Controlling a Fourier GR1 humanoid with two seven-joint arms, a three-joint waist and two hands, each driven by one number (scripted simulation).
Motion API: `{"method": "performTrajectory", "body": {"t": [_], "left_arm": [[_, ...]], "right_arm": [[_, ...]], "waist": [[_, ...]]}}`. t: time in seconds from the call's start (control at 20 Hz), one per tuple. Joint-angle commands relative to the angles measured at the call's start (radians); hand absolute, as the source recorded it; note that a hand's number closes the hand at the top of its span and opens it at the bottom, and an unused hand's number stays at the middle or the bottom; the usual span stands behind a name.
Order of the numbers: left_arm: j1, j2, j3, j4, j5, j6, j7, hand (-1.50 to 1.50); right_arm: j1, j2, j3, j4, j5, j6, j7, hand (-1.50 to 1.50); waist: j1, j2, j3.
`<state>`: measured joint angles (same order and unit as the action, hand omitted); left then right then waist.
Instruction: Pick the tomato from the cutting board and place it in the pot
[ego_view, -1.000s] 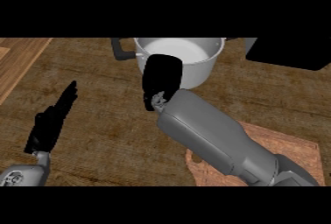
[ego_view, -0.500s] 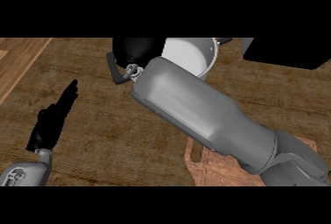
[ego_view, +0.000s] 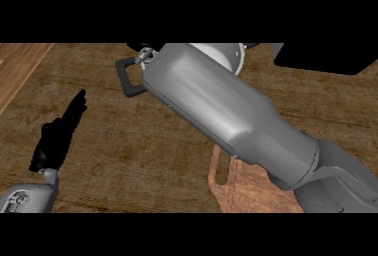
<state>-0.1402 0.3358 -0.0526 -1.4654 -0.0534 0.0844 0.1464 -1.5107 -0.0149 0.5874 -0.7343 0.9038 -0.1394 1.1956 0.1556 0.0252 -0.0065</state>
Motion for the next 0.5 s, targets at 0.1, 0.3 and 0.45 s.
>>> {"method": "performTrajectory", "body": {"t": [0.1, 0.3, 0.45], "left_arm": [[0.045, 0.016, 0.026, 0.015, 0.015, -0.014, -0.032, 0.0], [0.032, 0.021, 0.034, -0.009, 0.013, -0.008, -0.011, 0.0], [0.055, -0.007, 0.015, -0.021, -0.003, 0.014, -0.033, 0.0]], "right_arm": [[-0.038, 0.014, -0.046, 0.097, 0.024, -0.184, 0.156, 1.5], [-0.042, 0.014, -0.094, 0.203, 0.027, -0.239, 0.079, 1.5], [0.001, 0.014, -0.1, 0.263, 0.042, -0.32, 0.036, 1.5]], "waist": [[-0.026, 0.0, 0.001], [-0.038, 0.003, 0.003], [-0.039, 0.008, 0.003]]}}
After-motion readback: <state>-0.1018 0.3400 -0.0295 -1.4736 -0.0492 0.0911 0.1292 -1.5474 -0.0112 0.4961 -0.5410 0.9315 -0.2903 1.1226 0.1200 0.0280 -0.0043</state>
